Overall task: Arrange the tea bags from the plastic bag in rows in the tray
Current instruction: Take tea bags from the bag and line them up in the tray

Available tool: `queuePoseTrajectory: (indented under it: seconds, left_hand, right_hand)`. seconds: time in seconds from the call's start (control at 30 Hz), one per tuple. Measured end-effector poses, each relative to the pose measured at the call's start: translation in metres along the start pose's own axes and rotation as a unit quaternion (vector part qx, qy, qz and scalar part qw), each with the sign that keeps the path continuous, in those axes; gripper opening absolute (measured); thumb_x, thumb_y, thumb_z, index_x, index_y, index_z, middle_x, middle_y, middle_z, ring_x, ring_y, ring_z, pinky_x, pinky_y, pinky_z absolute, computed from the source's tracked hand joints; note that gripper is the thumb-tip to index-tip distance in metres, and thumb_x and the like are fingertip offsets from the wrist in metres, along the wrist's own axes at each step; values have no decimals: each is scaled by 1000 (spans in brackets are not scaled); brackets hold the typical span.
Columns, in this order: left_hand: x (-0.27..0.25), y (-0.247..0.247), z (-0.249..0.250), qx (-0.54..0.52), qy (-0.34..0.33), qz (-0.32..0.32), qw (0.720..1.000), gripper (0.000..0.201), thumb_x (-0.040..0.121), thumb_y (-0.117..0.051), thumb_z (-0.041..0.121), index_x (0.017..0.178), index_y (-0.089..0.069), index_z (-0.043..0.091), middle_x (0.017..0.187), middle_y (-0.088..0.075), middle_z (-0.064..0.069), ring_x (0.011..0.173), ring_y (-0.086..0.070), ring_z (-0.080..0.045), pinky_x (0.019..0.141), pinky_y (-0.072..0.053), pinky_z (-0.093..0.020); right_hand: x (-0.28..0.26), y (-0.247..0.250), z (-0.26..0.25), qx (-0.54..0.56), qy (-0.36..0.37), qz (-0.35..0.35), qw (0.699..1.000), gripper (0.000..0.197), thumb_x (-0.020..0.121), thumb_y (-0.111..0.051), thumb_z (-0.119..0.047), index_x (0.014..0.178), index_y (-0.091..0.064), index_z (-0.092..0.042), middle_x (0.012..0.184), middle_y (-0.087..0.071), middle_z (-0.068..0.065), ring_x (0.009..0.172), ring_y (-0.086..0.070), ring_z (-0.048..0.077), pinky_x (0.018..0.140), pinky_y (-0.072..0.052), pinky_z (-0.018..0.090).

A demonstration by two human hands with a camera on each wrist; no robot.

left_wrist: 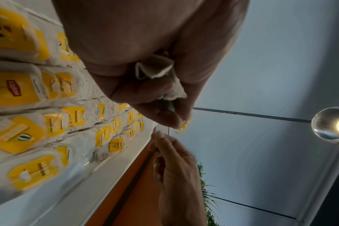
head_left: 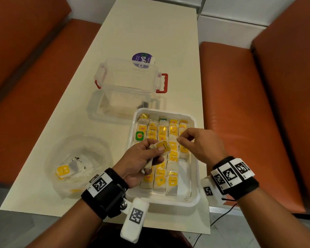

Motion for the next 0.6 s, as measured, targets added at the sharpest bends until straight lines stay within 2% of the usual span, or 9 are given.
queuePoseTrajectory:
  seconds: [0.1,0.17,0.27,0.37,0.43,0.5,0.6]
  left_hand:
    - [3,-1,-2,1,-1,-1,1000,15,86,-72,17,92,-61,25,75,-70,7,60,-64,-6,37,-26,-15]
    - [4,-1,-3,0,-1,-4,1000,16,84,-73,19,92,-61,25,77,-71,6,61,-63,-6,37,-26,-16]
    - [4,-4,-2,5,-5,-13,1000,24,79,-76,24,98,-61,24,84,-71,4,63,-63,-6,41,-27,-18]
    - [5,-6,-4,4,-4,-20,1000,32,75,-78,26,102,-60,23,87,-72,2,64,-63,-6,41,-27,-17]
    - [5,-7,-5,5,-4,-22,1000,31,76,-78,25,100,-59,23,85,-71,3,63,-64,-5,43,-26,-19]
    - [4,-7,-6,8,-4,-24,1000,28,76,-77,25,98,-59,24,84,-71,4,64,-64,-6,44,-25,-20]
    - [1,-8,-6,16,-9,-26,999,34,73,-78,29,103,-63,23,92,-74,3,66,-66,-8,42,-24,-19]
  right_hand:
    - [-8,5,-11,94,22,7,995,39,91,-53,-64,81,-69,-30,77,-70,-15,72,-64,4,64,-52,33]
    - [-14,9,-22,153,35,-8,988,38,92,-55,-62,80,-71,-30,75,-71,-14,65,-62,2,64,-53,33]
    - [-22,12,-34,223,44,-43,973,31,86,-63,-62,86,-73,-32,78,-72,-11,64,-63,5,64,-56,37]
    - [-25,12,-38,265,46,-64,961,24,81,-73,-53,91,-74,-31,80,-73,-6,63,-65,13,66,-58,43]
    - [-26,12,-38,287,45,-68,954,17,84,-77,-41,93,-74,-27,81,-73,-2,63,-64,17,66,-57,46]
    - [-27,14,-40,302,47,-74,949,12,86,-77,-31,95,-75,-23,82,-74,2,63,-63,17,66,-56,45]
    - [-28,18,-41,295,49,-69,952,9,87,-76,-29,94,-75,-23,78,-73,1,60,-62,14,64,-54,41]
Point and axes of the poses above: each hand's wrist, its own x-axis towards the middle knuckle, its own y-axis out of the back of the hand, z = x × y, the point moved 6 cm from there along x, towards the middle knuckle
